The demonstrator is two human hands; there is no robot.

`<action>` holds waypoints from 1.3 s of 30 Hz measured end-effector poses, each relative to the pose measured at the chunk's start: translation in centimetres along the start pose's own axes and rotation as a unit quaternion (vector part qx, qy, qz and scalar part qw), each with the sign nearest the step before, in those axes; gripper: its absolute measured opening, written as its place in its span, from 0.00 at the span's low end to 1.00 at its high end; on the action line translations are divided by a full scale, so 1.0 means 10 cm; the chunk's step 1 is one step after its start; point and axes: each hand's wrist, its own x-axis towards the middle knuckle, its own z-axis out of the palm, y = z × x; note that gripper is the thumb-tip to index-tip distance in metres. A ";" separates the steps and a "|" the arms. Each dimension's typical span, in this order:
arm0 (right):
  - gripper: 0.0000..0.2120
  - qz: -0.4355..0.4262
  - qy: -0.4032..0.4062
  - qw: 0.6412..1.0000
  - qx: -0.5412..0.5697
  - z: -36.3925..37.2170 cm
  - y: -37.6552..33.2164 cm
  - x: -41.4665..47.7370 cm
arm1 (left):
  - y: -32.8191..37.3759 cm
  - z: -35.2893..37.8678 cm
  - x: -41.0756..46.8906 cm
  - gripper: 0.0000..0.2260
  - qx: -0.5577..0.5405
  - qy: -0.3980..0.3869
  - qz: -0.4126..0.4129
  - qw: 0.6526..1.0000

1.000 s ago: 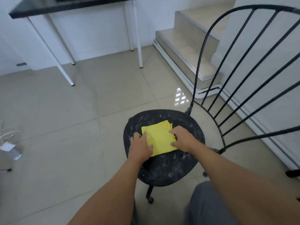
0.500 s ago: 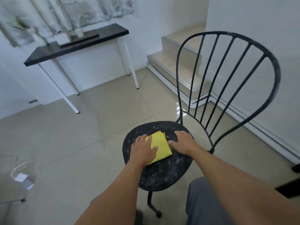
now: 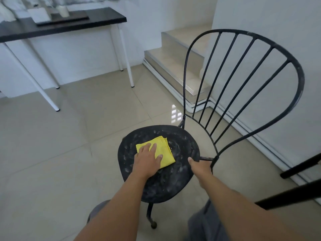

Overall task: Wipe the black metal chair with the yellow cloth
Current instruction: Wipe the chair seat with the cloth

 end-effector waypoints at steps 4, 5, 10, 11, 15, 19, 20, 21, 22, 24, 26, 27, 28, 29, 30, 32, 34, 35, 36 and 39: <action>0.28 0.064 -0.032 0.993 0.090 0.14 0.11 0.08 | -0.06 0.07 0.09 0.27 0.008 -0.009 0.007 1.000; 0.26 0.064 -0.028 0.993 0.091 0.15 0.12 0.09 | -0.07 0.09 0.12 0.27 0.011 -0.009 0.009 1.000; 0.15 0.050 -0.002 0.985 0.165 0.23 0.29 0.32 | -0.05 0.19 0.30 0.26 0.038 0.000 0.035 0.999; 0.11 0.047 -0.002 0.981 0.190 0.24 0.30 0.31 | -0.05 0.20 0.33 0.25 0.045 0.006 0.046 0.998; 0.09 0.028 -0.003 0.961 0.276 0.30 0.34 0.29 | -0.05 0.31 0.51 0.25 0.060 0.009 0.083 0.995; 0.12 0.033 -0.007 0.945 0.324 0.35 0.38 0.24 | -0.05 0.39 0.63 0.26 0.087 0.029 0.115 0.989; 0.12 0.035 -0.004 0.943 0.331 0.35 0.38 0.21 | -0.06 0.41 0.66 0.27 0.097 0.030 0.122 0.987; 0.12 0.035 -0.004 0.940 0.339 0.35 0.38 0.20 | -0.09 0.44 0.68 0.28 0.106 0.027 0.127 0.986; 0.11 0.035 -0.002 0.938 0.344 0.34 0.37 0.19 | -0.12 0.46 0.70 0.30 0.113 0.024 0.130 0.985; 0.10 0.035 -0.004 0.937 0.348 0.33 0.35 0.18 | -0.19 0.51 0.72 0.33 0.124 0.015 0.135 0.983; 0.10 0.035 -0.005 0.937 0.349 0.33 0.35 0.19 | -0.25 0.57 0.72 0.36 0.133 0.004 0.139 0.981; 0.10 0.034 -0.006 0.936 0.351 0.33 0.34 0.20 | -0.28 0.61 0.71 0.36 0.138 0.001 0.139 0.981; 0.10 0.032 -0.007 0.935 0.352 0.32 0.34 0.20 | -0.30 0.64 0.70 0.36 0.140 0.000 0.138 0.980; 0.10 0.030 -0.009 0.935 0.354 0.32 0.34 0.21 | -0.32 0.66 0.69 0.36 0.141 0.002 0.135 0.981; 0.10 0.028 -0.011 0.934 0.355 0.31 0.33 0.23 | -0.32 0.68 0.68 0.36 0.141 0.005 0.132 0.981; 0.10 0.022 -0.015 0.937 0.349 0.29 0.29 0.25 | -0.32 0.70 0.67 0.36 0.135 0.016 0.130 0.982; 0.11 0.017 -0.014 0.940 0.341 0.27 0.26 0.30 | -0.31 0.70 0.68 0.35 0.129 0.024 0.143 0.981; 0.12 0.013 -0.016 0.940 0.340 0.26 0.24 0.33 | -0.30 0.70 0.68 0.35 0.128 0.025 0.154 0.979; 0.12 0.010 -0.018 0.941 0.338 0.25 0.22 0.35 | -0.30 0.71 0.69 0.34 0.128 0.025 0.166 0.978; 0.13 0.008 -0.012 0.937 0.349 0.25 0.18 0.40 | -0.30 0.73 0.70 0.33 0.148 0.021 0.175 0.973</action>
